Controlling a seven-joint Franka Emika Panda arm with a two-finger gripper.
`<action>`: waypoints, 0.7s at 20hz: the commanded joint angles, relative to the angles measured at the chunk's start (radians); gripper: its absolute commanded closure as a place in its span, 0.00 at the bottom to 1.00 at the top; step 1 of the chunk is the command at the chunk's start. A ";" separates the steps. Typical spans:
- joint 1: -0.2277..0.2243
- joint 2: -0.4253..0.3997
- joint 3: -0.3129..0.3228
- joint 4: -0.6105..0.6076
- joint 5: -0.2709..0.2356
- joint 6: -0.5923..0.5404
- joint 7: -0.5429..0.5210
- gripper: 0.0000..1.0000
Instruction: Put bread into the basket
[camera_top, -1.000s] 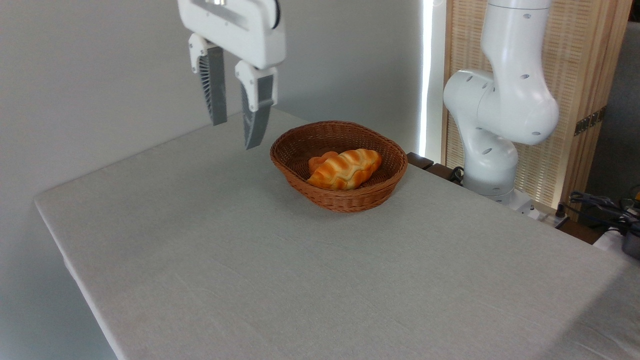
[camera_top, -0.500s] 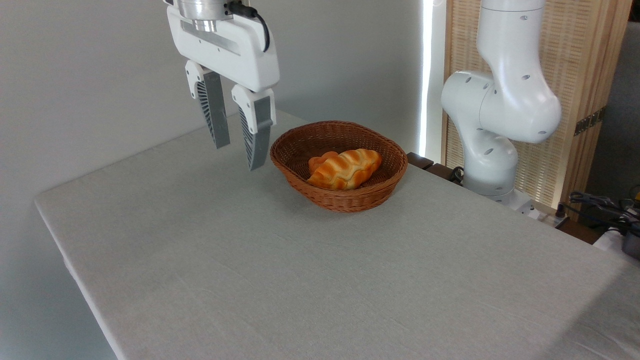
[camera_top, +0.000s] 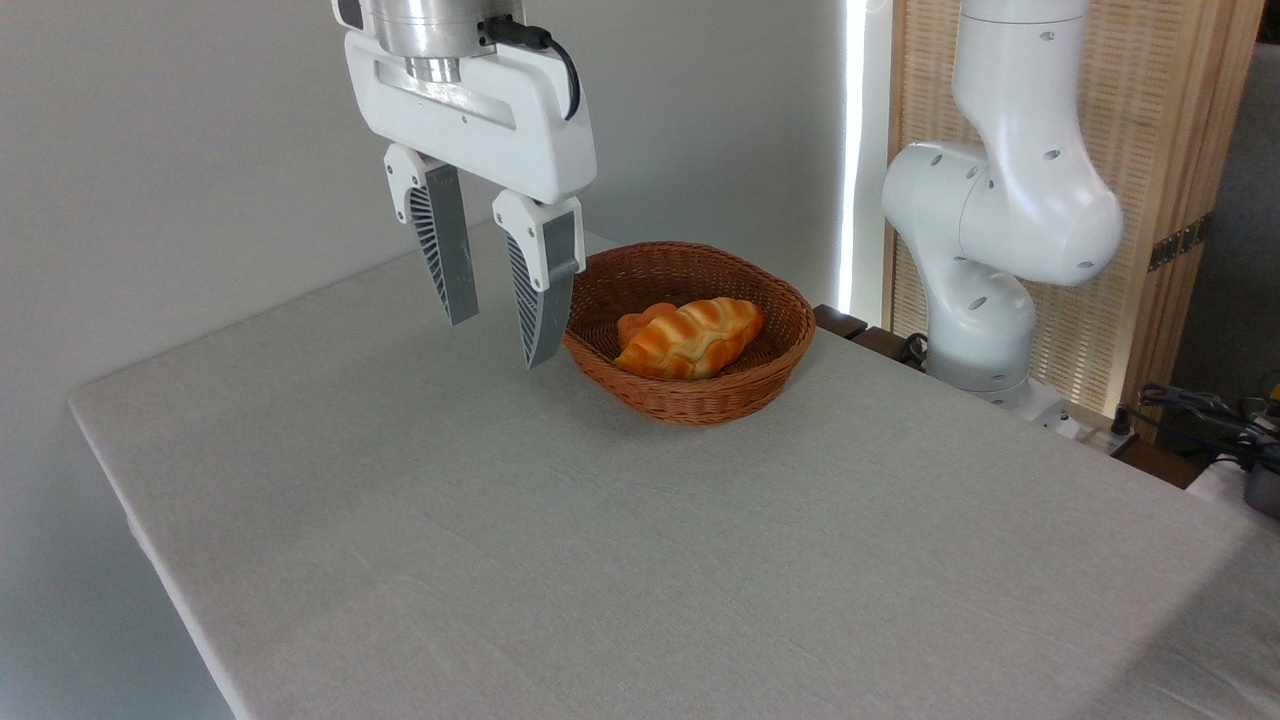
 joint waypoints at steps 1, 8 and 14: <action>-0.009 0.011 0.013 0.023 0.013 -0.023 0.010 0.00; -0.009 0.011 -0.004 0.023 0.071 -0.028 0.003 0.00; -0.009 0.011 -0.002 0.023 0.070 -0.034 0.003 0.00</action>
